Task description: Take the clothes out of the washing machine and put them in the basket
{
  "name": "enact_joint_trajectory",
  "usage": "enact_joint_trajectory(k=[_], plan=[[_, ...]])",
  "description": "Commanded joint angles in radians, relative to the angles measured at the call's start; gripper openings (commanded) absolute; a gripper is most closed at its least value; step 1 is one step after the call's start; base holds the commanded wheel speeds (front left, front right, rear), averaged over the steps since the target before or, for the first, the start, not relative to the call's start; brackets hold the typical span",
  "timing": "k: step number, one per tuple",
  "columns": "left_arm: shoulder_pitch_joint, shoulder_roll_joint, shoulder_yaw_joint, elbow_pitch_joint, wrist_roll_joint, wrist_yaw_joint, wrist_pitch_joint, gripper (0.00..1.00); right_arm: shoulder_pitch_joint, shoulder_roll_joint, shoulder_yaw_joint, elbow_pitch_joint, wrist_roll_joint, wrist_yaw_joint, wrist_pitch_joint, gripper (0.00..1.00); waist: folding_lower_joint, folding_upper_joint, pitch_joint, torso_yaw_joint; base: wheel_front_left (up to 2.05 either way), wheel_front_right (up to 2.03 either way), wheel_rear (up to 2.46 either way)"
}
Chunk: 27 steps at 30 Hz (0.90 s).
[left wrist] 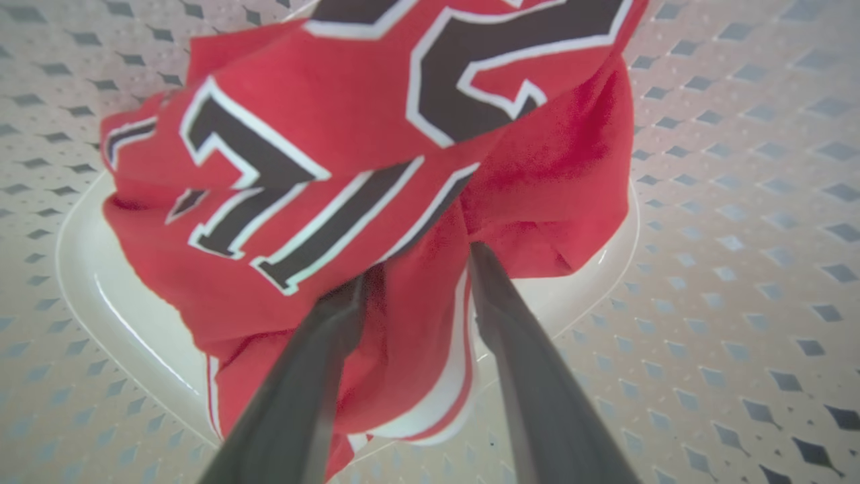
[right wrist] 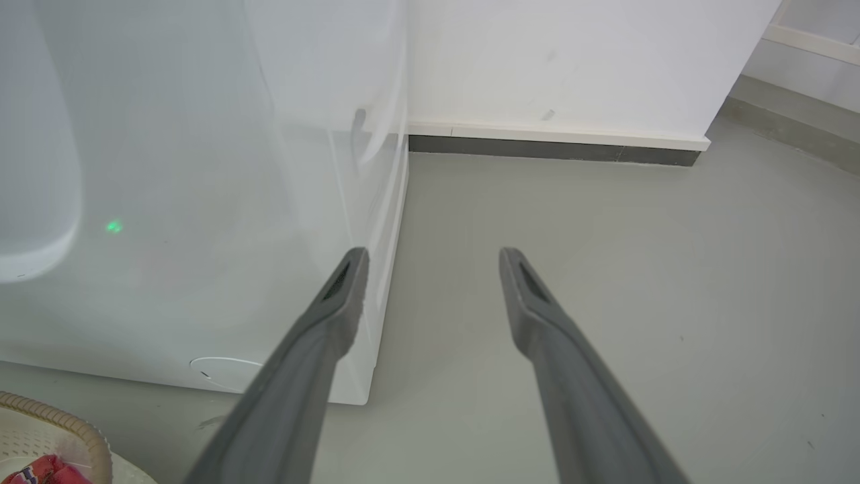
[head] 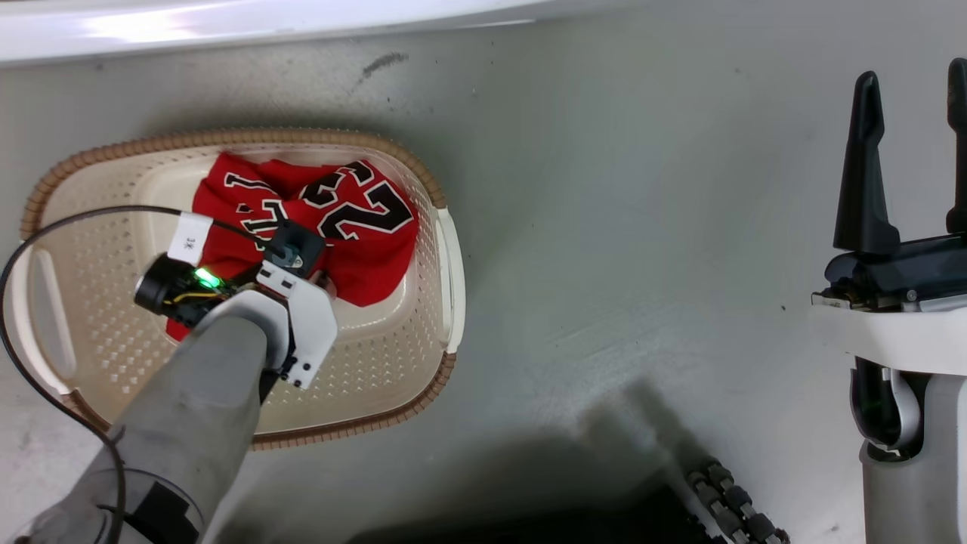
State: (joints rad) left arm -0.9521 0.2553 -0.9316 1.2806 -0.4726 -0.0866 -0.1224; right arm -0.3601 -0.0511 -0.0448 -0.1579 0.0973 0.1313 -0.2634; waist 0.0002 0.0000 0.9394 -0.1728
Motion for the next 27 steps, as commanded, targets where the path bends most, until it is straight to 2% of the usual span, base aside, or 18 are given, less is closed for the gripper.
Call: enact_joint_trajectory(k=[1,6,7,9,14,18,27], plan=[[0.008,-0.004,0.004,0.002,-0.008,0.005,-0.005,1.00,-0.009,0.002,0.002,0.001,0.004,-0.001,-0.002,1.00,-0.0002,0.0000,-0.017,0.005,0.00,0.00,0.00],[0.046,-0.029,0.030,0.005,-0.046,0.006,-0.049,1.00,0.007,0.001,0.008,0.015,-0.006,-0.001,-0.002,1.00,-0.0002,0.0000,-0.101,0.027,0.00,0.00,0.00],[0.071,-0.041,0.044,0.005,-0.063,0.002,-0.085,1.00,0.022,0.001,0.011,0.026,-0.017,-0.001,-0.002,1.00,-0.0002,0.0000,-0.166,0.045,0.00,0.00,0.00],[0.095,-0.049,0.057,0.006,-0.081,-0.002,-0.107,1.00,0.037,0.001,0.015,0.032,-0.022,-0.001,-0.002,1.00,-0.0002,0.0000,-0.210,0.054,0.00,0.00,0.00],[0.159,-0.050,0.079,-0.024,-0.098,-0.001,-0.141,1.00,0.083,0.001,0.029,0.053,-0.032,-0.001,-0.002,1.00,-0.0002,0.0000,-0.314,0.070,0.00,0.00,0.00],[0.225,-0.020,0.136,-0.168,-0.092,0.036,-0.144,1.00,0.117,0.001,0.035,0.064,-0.032,-0.001,-0.002,1.00,-0.0002,0.0000,-0.391,0.085,0.00,0.00,0.00],[0.431,0.043,0.377,-0.560,0.002,0.116,-0.143,1.00,0.186,0.001,0.061,0.080,-0.041,-0.001,-0.002,1.00,-0.0002,0.0000,-0.517,0.109,0.00,0.00,0.00]])
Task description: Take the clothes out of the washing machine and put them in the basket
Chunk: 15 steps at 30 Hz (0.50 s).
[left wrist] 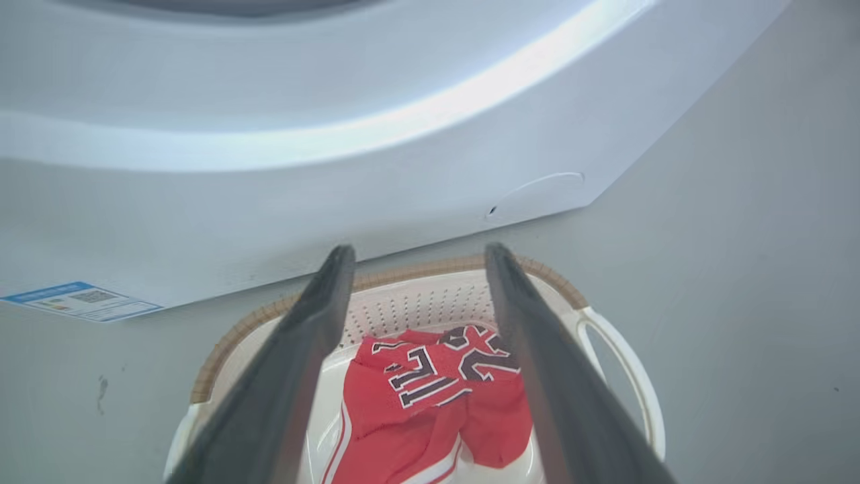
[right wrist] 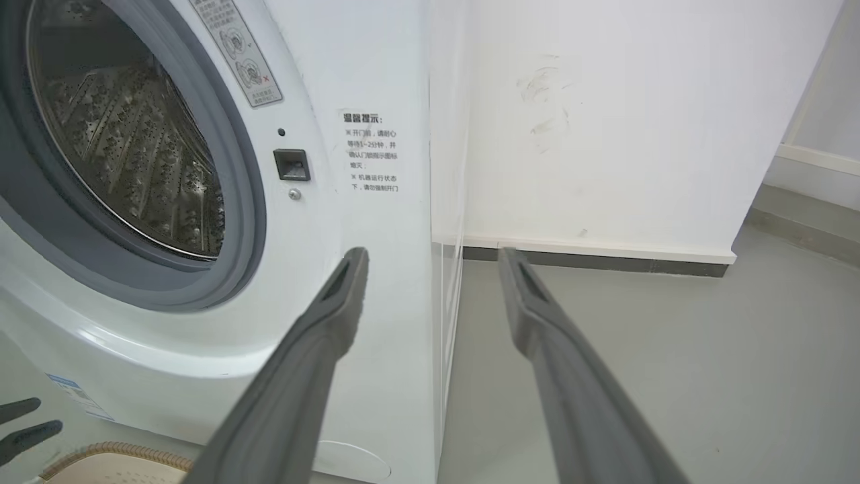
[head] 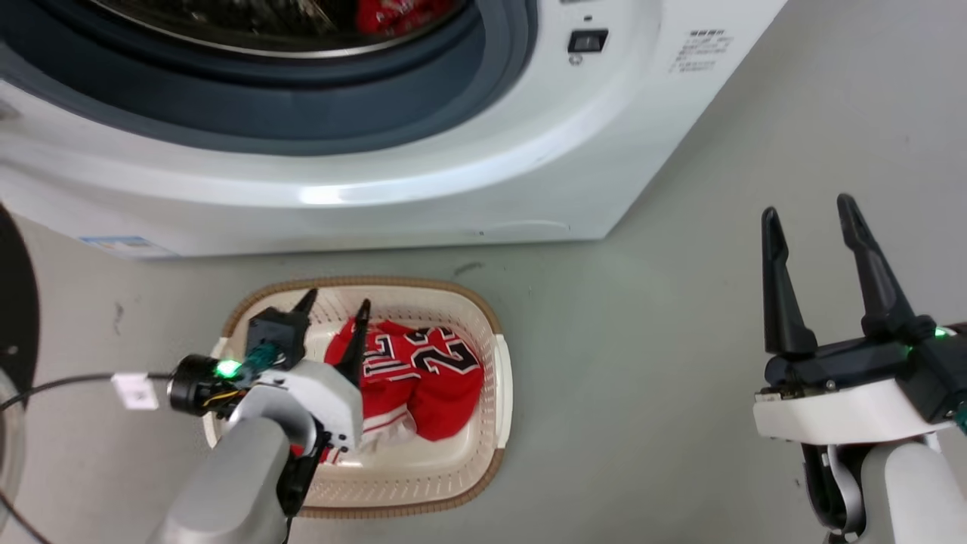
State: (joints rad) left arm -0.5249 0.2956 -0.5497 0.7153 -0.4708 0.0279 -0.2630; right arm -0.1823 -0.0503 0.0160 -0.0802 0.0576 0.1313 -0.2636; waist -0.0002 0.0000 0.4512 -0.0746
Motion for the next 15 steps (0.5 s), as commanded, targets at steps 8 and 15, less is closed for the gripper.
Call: enact_joint_trajectory(k=[8,15], plan=[[0.158,-0.009,0.223,-0.290,0.104,0.004,-0.003,1.00,0.054,0.000,0.007,0.013,0.006,-0.001,-0.002,1.00,0.0002,0.0000,-0.109,0.006,0.00,0.00,0.00],[0.098,-0.026,0.312,-0.328,0.178,-0.027,-0.003,1.00,0.062,0.000,0.011,0.010,0.016,-0.001,-0.002,1.00,0.0002,0.0000,-0.107,-0.027,0.00,0.00,0.00]])
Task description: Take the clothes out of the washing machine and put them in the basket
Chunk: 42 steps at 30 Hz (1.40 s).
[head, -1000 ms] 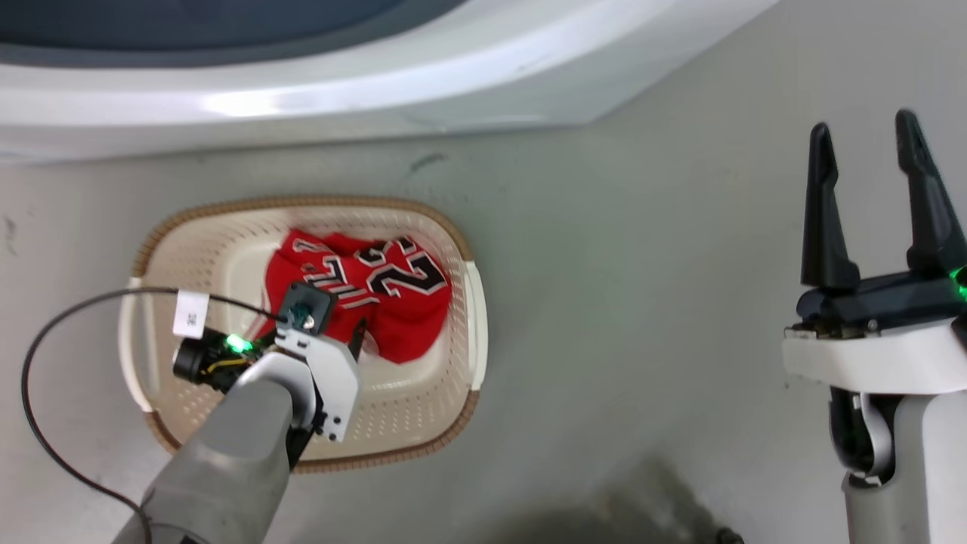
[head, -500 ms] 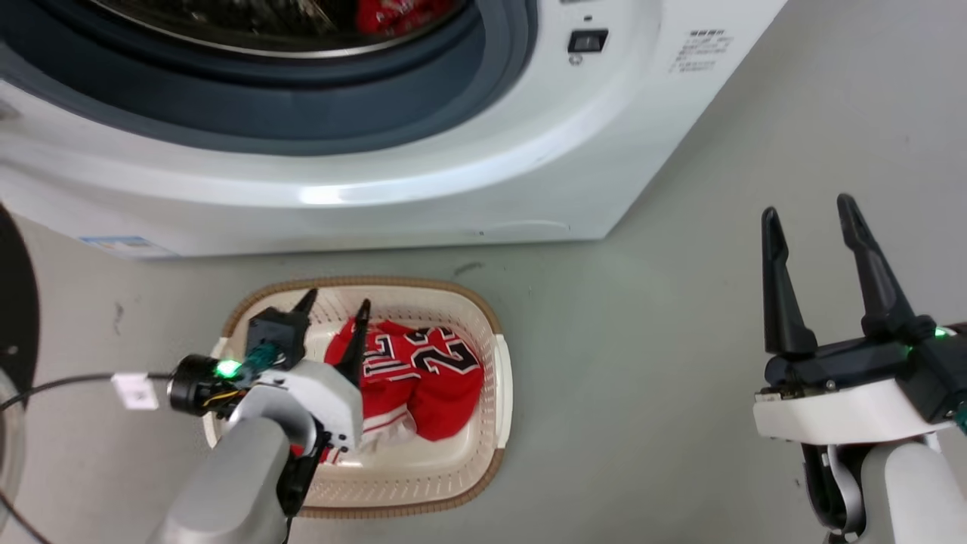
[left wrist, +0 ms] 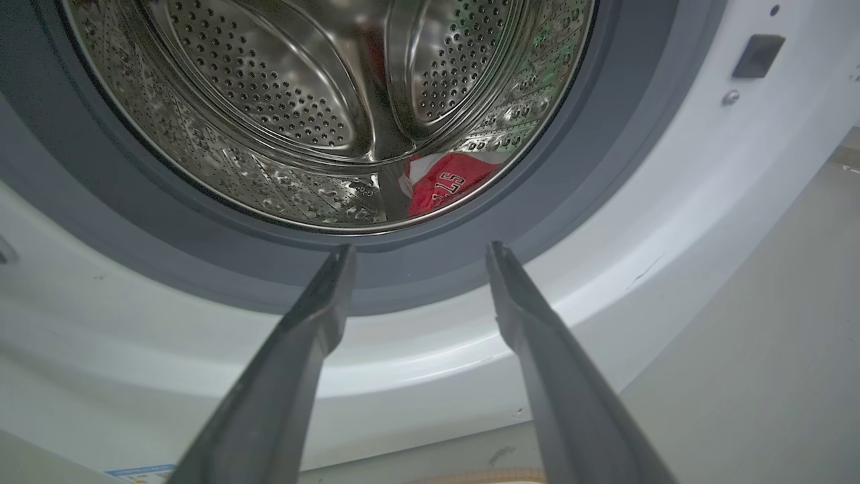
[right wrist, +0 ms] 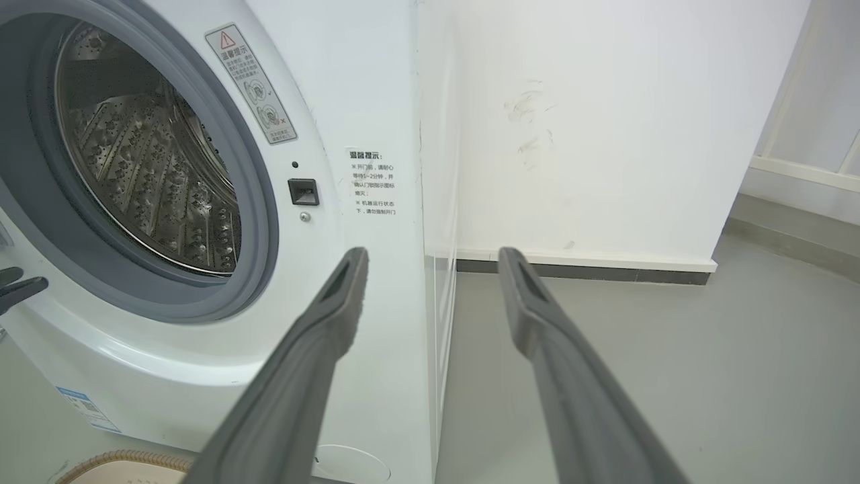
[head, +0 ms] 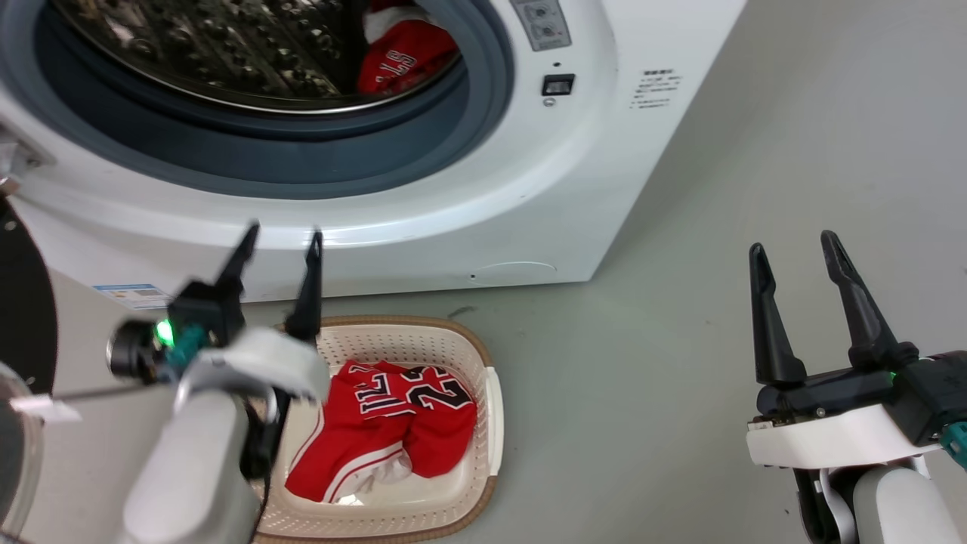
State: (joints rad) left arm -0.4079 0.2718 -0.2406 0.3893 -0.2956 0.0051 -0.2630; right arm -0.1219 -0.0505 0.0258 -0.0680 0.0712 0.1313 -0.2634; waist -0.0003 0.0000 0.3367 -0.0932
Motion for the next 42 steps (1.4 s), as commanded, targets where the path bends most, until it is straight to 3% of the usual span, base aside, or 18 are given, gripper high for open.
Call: enact_joint_trajectory(k=[1,10,19,24,32,42], plan=[[-0.041,-0.006,0.012,0.007,0.007,-0.006,-0.003,1.00,-0.002,0.001,0.000,-0.004,0.005,-0.001,-0.002,1.00,0.0003,0.0000,0.014,-0.015,0.00,0.00,0.00],[-0.362,0.043,0.036,0.223,0.026,-0.070,0.013,1.00,-0.065,0.001,0.011,-0.021,0.033,-0.001,-0.002,1.00,0.0003,0.0000,0.137,-0.109,0.00,0.00,0.00],[-0.731,0.104,-0.009,0.434,0.030,-0.120,0.125,1.00,-0.129,0.001,0.015,-0.033,0.080,-0.001,-0.002,1.00,0.0003,0.0000,0.286,-0.182,0.00,0.00,0.00],[-0.893,0.136,-0.080,0.518,0.046,-0.134,0.223,1.00,-0.157,0.001,0.015,-0.041,0.111,-0.001,-0.002,1.00,0.0003,0.0000,0.351,-0.218,0.00,0.00,0.00],[-1.079,0.154,-0.202,0.584,-0.028,-0.133,0.368,1.00,-0.181,0.001,0.006,-0.048,0.139,-0.001,-0.002,1.00,0.0003,0.0000,0.419,-0.248,0.00,0.00,0.00],[-1.219,0.209,-0.329,0.666,-0.192,-0.134,0.700,1.00,-0.192,0.001,0.012,-0.052,0.173,-0.001,-0.002,1.00,0.0003,0.0000,0.481,-0.285,0.00,0.00,0.00]])
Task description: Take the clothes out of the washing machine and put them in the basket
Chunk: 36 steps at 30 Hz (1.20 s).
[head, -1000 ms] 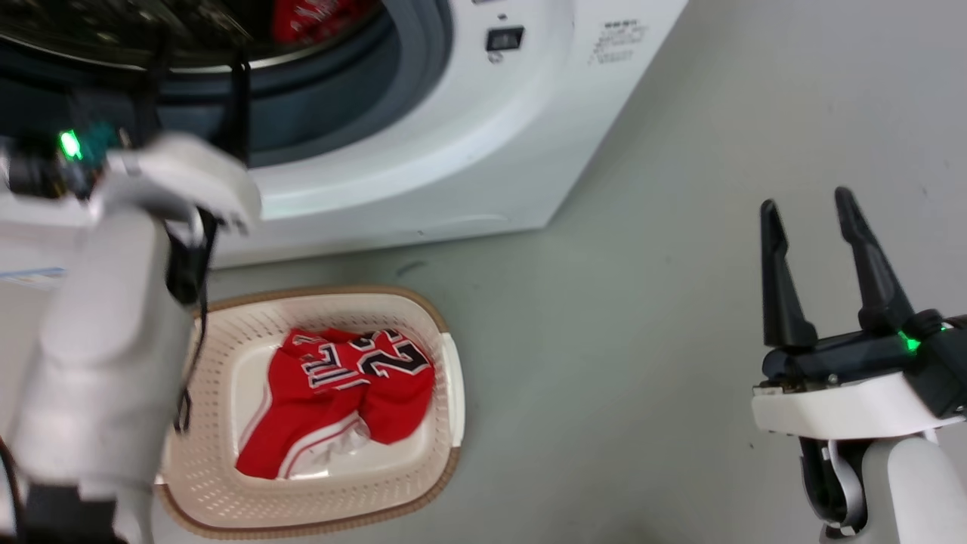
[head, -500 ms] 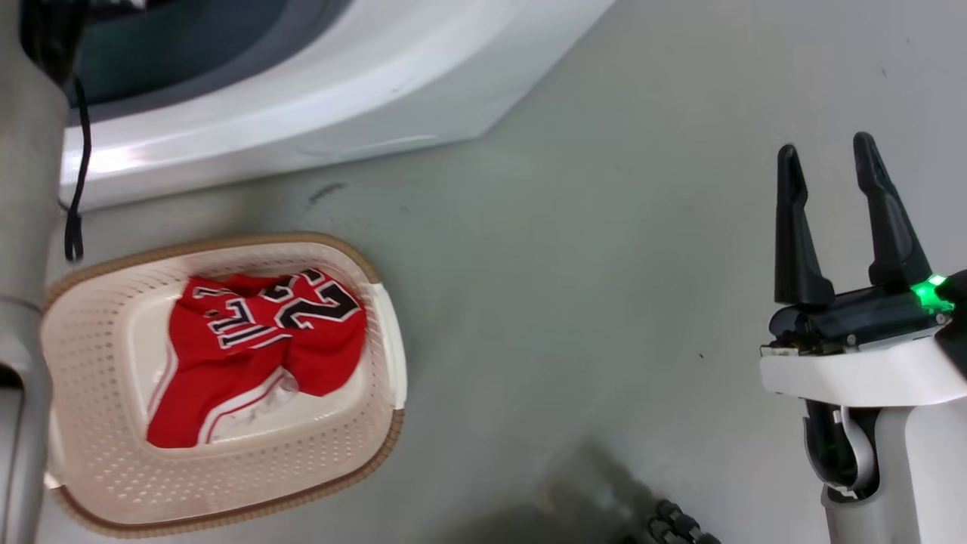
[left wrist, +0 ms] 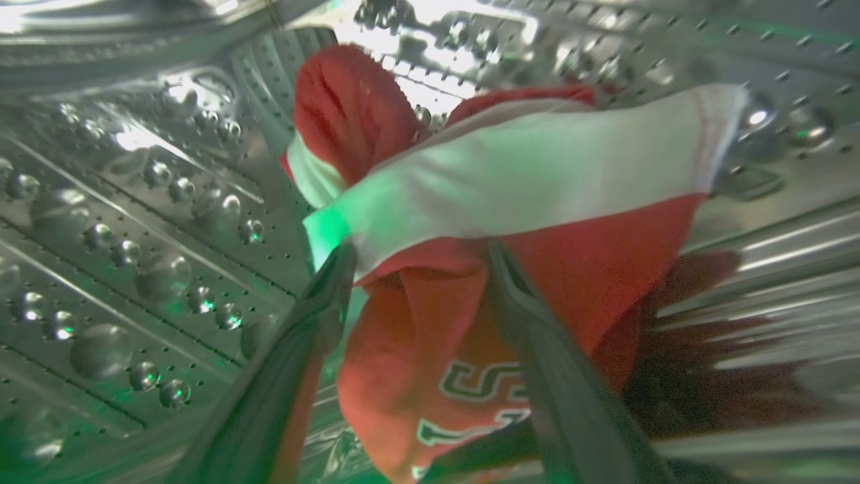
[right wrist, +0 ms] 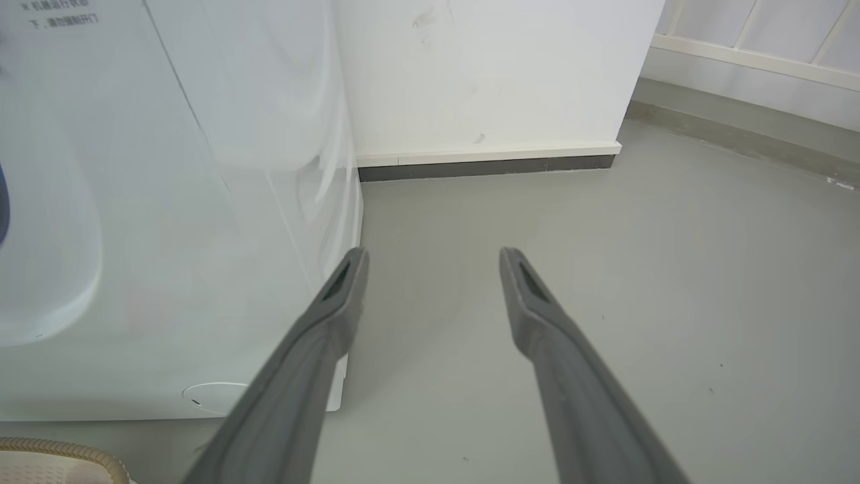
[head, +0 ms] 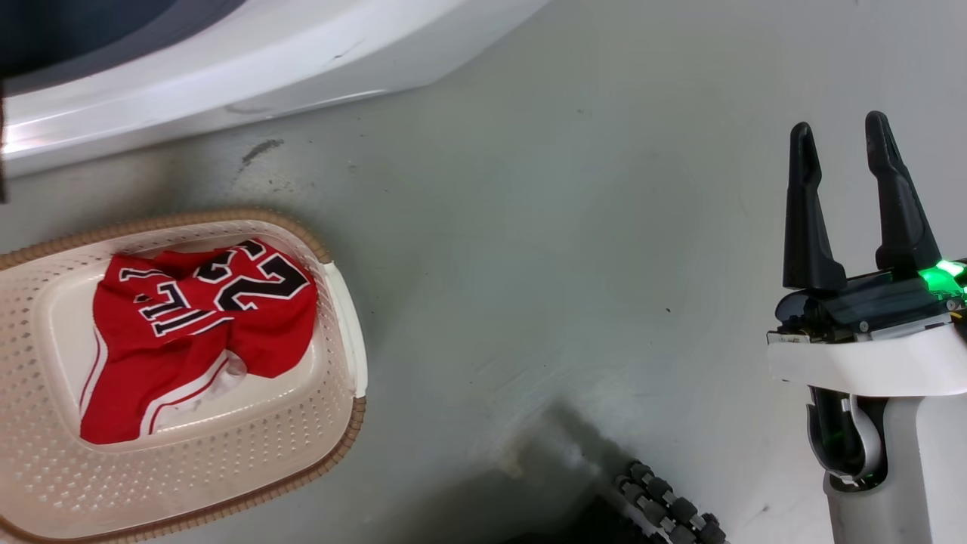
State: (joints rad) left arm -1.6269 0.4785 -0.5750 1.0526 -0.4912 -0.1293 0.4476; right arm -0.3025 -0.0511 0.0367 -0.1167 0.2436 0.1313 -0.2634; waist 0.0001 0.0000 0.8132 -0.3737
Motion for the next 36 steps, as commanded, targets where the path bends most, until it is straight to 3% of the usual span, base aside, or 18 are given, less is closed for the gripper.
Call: enact_joint_trajectory(k=[1,11,12,13,23,36], plan=[[-0.004,0.011,-0.005,0.004,-0.006,0.001,0.007,1.00,-0.014,0.002,0.001,-0.003,0.003,-0.001,-0.002,1.00,-0.0001,0.0000,0.009,-0.007,0.00,0.00,0.00],[-0.005,0.044,-0.083,0.017,-0.052,0.000,0.029,1.00,-0.023,0.002,-0.003,-0.003,0.017,-0.001,-0.002,1.00,-0.0001,0.0000,0.038,-0.018,0.00,0.00,0.00],[-0.010,0.049,-0.088,0.015,-0.049,0.000,0.015,0.60,-0.024,0.002,-0.002,-0.002,0.017,-0.001,-0.002,1.00,-0.0001,0.0000,0.039,-0.019,0.00,0.00,0.00],[-0.020,0.055,-0.090,0.018,-0.043,0.000,-0.002,0.00,-0.025,0.002,-0.001,-0.002,0.017,-0.001,-0.002,1.00,-0.0001,0.0000,0.041,-0.019,0.00,0.00,0.00],[-0.031,0.031,-0.086,0.049,-0.093,0.000,-0.123,0.00,-0.024,0.002,-0.012,0.009,-0.002,-0.001,-0.002,1.00,-0.0001,0.0000,0.007,0.001,0.00,0.00,0.00],[0.251,-0.004,-0.145,-0.050,-0.255,0.000,-0.398,0.00,0.037,0.001,-0.054,0.037,-0.090,-0.001,-0.002,1.00,-0.0001,0.0000,-0.205,0.128,0.00,0.00,0.00]])
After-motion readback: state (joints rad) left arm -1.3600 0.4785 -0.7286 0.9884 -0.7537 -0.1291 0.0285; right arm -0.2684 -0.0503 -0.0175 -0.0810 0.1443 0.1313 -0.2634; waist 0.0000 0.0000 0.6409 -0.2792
